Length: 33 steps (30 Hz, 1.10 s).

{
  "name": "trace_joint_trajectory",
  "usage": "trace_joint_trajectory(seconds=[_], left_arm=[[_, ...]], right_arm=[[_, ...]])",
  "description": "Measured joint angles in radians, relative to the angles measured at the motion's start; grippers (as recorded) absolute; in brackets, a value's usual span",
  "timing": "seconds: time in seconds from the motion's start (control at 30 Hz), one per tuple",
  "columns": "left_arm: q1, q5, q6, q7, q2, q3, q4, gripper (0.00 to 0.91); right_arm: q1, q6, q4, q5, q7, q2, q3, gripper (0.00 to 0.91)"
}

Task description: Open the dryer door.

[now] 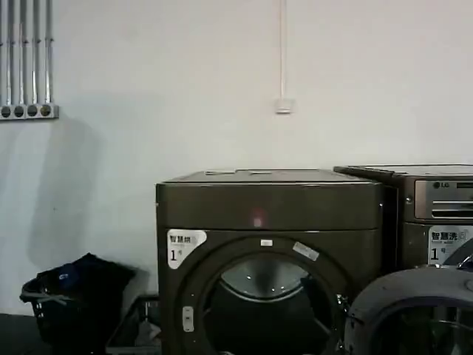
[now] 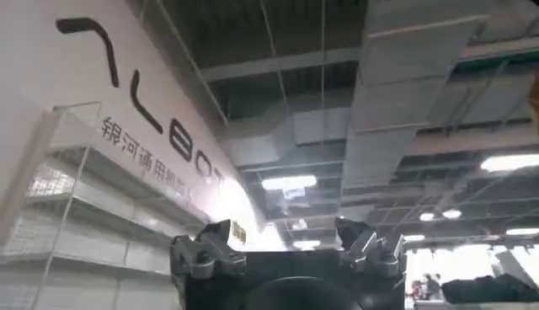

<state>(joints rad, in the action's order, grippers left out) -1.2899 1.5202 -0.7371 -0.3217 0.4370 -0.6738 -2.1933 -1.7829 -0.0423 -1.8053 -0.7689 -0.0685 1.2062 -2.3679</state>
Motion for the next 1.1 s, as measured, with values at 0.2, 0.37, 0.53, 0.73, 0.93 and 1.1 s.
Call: trace_joint_trajectory(seconds=[0.2,0.37,0.53,0.73,0.93,1.1], left_arm=[[0.003,0.134,0.0,-0.148,-0.072,-0.013,0.01,0.907],[0.019,0.239,0.001,-0.223,-0.134,-0.013,0.021,0.907],[0.039,0.368,0.001,-0.302,-0.198,-0.012,0.045,0.907],[0.039,0.432,0.001,-0.33,-0.261,-0.003,0.065,0.907],[0.038,0.515,0.001,-0.409,-0.295,0.027,0.08,0.907],[0.038,0.543,0.001,-0.461,-0.318,0.051,0.091,0.907]], right_arm=[[0.006,0.0,0.011,0.003,0.0,-0.017,0.016,0.907],[0.009,0.0,0.017,0.004,-0.001,-0.027,0.025,0.907],[0.014,0.0,0.018,0.004,-0.002,-0.032,0.034,0.907],[0.02,-0.001,0.011,0.005,-0.004,-0.032,0.047,0.907],[0.026,-0.001,0.012,0.006,-0.005,-0.027,0.055,0.907],[0.032,-0.001,0.019,0.014,-0.006,-0.023,0.057,0.907]])
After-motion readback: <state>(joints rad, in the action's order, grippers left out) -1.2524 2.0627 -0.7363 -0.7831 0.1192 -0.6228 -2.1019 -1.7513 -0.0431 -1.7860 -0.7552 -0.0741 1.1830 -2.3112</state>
